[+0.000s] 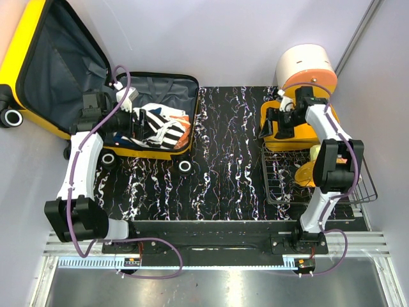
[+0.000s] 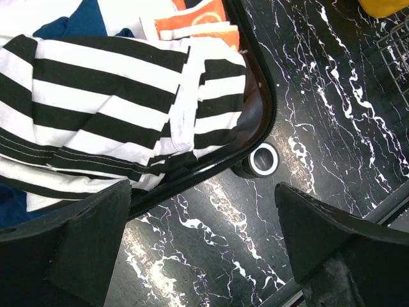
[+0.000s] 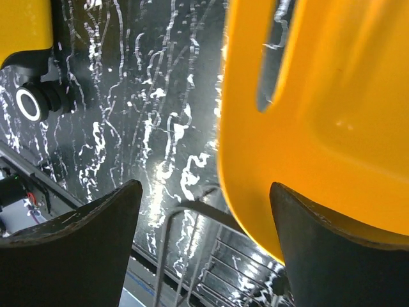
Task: Open, take out, and arrange the luggage
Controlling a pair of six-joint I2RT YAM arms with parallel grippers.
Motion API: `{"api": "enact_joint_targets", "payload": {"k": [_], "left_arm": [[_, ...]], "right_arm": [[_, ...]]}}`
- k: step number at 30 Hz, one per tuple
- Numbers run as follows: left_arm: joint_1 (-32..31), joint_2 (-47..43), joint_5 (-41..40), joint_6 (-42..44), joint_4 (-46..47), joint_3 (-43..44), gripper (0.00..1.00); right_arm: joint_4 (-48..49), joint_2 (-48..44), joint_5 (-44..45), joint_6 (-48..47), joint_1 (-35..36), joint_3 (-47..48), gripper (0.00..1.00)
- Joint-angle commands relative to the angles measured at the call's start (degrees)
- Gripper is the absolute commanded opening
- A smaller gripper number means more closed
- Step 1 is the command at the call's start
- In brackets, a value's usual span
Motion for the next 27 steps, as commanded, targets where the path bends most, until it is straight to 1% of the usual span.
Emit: {"api": "enact_joint_targets", "payload": {"k": [1, 5, 6, 7, 11, 13, 14, 15, 17, 20, 23, 26, 27], "left_arm": [[-0.68, 2.04, -1.61, 2.52, 0.70, 3.73, 0.99], [-1.39, 4.24, -4.25, 6.21, -1.24, 4.61, 0.97], [-1.47, 4.59, -4.51, 7.35, -1.41, 4.88, 0.96], [-1.74, 5.64, -4.86, 7.88, -1.68, 5.14, 0.92], [-5.33, 8.37, -6.97, 10.34, -1.51, 6.28, 0.85], [-5.87, 9.86, -8.46, 10.79, 0.24, 6.11, 0.84], [-7.70, 10.30, -8.73, 10.87, 0.86, 6.02, 0.82], [-8.24, 10.74, -9.60, 10.61, 1.57, 5.85, 0.82], [-9.55, 11.89, -10.31, 10.53, 3.41, 5.41, 0.81], [-11.31, 13.47, -12.33, 9.82, 5.79, 4.88, 0.82], [-12.72, 14.61, -15.67, 8.07, 9.12, 3.57, 0.81], [-14.56, 15.75, -19.53, 6.13, 12.20, 2.16, 0.79], [-15.09, 16.19, -22.06, 5.00, 12.99, 1.98, 0.77]], "right_arm": [[4.35, 0.69, -4.05, 3.79, 5.66, 1.52, 0.91], [7.95, 1.57, -5.37, 6.78, 9.79, 1.34, 0.91], [10.31, 1.74, -5.64, 10.09, 11.02, 1.17, 0.91], [11.64, 1.83, -6.34, 11.43, 11.73, 0.82, 0.91], [17.97, 2.45, -7.49, 19.94, 14.28, 0.73, 0.90], [20.34, 2.80, -7.66, 21.46, 15.33, 1.25, 0.90], [21.31, 2.80, -7.66, 22.42, 15.60, 1.43, 0.90], [22.01, 2.80, -7.84, 23.04, 15.77, 1.52, 0.90], [22.72, 2.71, -7.75, 23.48, 15.78, 1.96, 0.90], [21.15, 1.31, -3.98, 19.55, 15.69, 3.28, 0.91], [20.53, -1.24, 0.68, 16.90, 15.78, 3.54, 0.91], [19.74, -3.00, 4.28, 17.33, 15.69, 4.24, 0.92], [19.65, -3.35, 5.16, 17.59, 15.78, 4.68, 0.93]]}}
